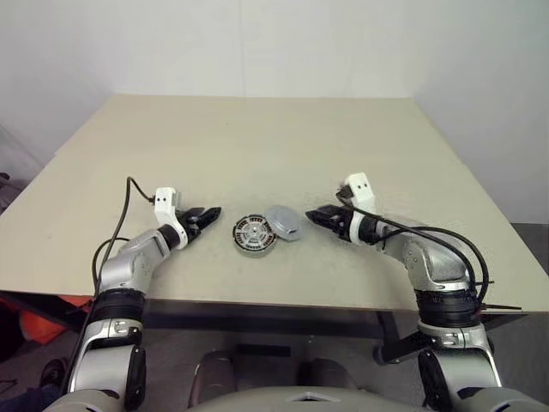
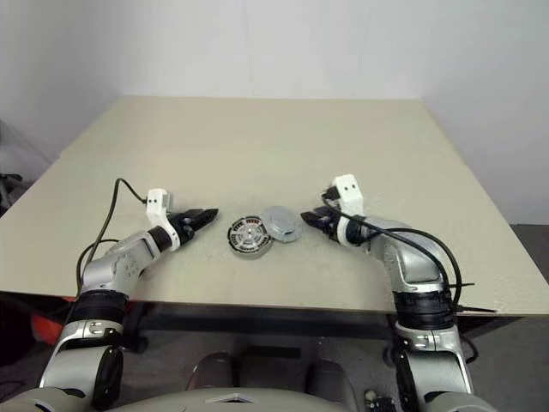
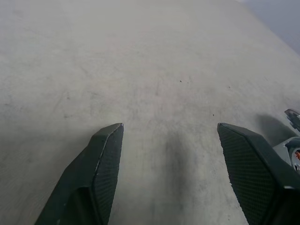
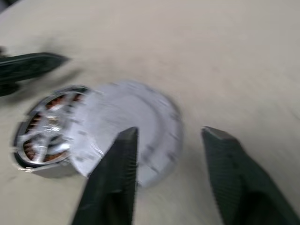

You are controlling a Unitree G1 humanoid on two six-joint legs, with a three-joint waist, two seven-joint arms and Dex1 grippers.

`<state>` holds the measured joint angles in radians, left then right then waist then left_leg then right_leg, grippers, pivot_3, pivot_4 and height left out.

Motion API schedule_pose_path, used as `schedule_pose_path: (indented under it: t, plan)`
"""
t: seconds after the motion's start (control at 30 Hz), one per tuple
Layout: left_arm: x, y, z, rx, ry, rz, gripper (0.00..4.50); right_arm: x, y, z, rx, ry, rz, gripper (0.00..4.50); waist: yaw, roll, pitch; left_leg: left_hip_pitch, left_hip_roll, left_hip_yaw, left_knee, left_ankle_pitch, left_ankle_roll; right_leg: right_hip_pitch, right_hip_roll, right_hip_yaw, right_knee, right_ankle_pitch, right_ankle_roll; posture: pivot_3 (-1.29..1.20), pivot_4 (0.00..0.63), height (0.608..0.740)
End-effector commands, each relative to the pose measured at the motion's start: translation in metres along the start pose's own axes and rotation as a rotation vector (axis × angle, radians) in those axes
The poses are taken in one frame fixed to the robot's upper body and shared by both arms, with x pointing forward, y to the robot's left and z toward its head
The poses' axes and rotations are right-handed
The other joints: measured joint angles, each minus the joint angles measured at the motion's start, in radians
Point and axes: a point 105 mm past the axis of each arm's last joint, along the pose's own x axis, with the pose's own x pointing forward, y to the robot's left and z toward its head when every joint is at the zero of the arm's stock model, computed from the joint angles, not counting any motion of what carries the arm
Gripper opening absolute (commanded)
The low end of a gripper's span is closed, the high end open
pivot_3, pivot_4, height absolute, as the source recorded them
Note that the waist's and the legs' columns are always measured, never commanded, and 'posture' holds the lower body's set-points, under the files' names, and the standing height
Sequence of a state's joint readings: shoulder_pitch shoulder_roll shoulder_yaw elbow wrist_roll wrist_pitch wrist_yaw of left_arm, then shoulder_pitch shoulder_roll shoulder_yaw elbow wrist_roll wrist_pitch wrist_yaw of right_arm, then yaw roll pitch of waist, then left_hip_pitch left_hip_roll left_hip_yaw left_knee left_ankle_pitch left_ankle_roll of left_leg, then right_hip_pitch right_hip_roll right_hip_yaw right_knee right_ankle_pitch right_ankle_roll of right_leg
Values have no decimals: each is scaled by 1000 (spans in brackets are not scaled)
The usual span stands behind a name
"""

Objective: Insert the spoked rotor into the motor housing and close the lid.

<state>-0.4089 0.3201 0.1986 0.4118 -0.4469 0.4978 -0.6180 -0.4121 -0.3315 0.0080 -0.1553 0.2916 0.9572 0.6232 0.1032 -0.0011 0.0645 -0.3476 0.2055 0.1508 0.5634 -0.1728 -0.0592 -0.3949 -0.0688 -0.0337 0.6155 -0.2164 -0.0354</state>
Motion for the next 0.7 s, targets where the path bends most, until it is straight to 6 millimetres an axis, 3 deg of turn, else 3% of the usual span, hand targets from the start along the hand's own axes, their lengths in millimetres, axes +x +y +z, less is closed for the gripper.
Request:
schedule_pose_path:
  t: [0.03, 0.1, 0.43, 0.7]
  plan:
    - [-2, 1, 8, 17, -20, 8, 3383, 5, 12, 15, -124, -73, 41, 3197, 0, 0, 0, -1, 0, 0, 0, 0, 0, -1, 0, 0, 0, 0, 0, 0, 0, 740]
    - [-2, 1, 8, 18, -16, 6, 3383, 13, 13, 8, -188, -63, 39, 3869, -1, 0, 0, -2, 0, 0, 1, -1, 2, 0, 0, 0, -1, 0, 0, 0, 0, 740]
    - [-7, 4, 11, 30, -10, 18, 3383, 32, 0, -11, -135, -37, 15, 3869, -7, 0, 0, -1, 0, 0, 2, -2, 3, 0, 0, 0, -1, 0, -1, 0, 0, 740]
    - [-9, 7, 7, 32, -3, 33, 3383, 32, 13, 4, -31, -85, 91, 3869, -9, 0, 0, -1, 0, 0, 2, -4, 7, 0, 1, 0, -1, 1, -2, 0, 0, 740]
